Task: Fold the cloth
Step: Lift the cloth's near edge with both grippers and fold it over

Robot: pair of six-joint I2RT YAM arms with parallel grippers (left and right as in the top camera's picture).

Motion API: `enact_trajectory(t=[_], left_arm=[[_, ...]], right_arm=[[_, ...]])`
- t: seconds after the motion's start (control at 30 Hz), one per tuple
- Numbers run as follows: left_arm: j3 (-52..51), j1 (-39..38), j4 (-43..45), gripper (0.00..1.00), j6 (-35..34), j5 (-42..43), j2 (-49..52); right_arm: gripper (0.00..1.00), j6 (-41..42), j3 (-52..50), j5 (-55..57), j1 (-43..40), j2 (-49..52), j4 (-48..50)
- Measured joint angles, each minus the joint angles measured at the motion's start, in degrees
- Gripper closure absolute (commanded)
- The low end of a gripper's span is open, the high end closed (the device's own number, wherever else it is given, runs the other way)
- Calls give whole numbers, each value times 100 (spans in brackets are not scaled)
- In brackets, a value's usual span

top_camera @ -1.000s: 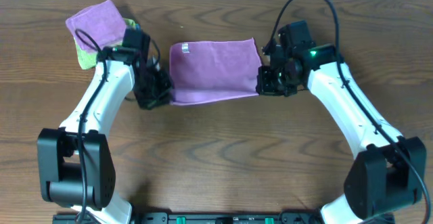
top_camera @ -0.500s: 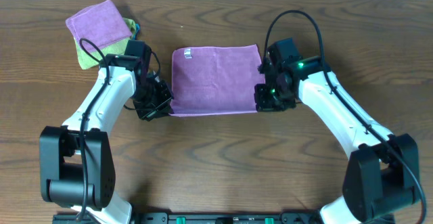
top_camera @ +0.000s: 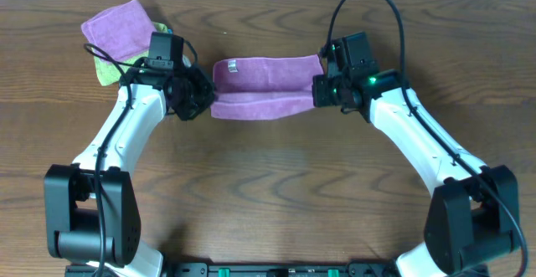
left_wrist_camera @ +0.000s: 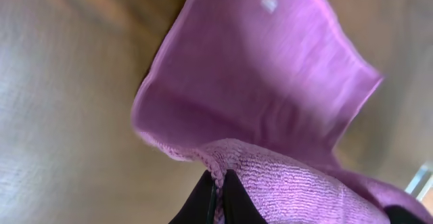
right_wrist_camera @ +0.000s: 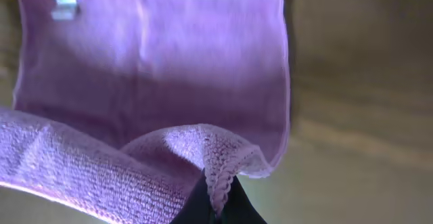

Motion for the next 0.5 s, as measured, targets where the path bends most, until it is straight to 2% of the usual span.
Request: enact_trajectory(t=[0.2,0.5], left_arm=[[-4,-7,1154,94,-302,-240,79],[-7,-17,2177,94,-463,-496,614]], right_arm=[[99,-160,-2,382,0,254,837],[99,-328,-4,699,0,863,1893]])
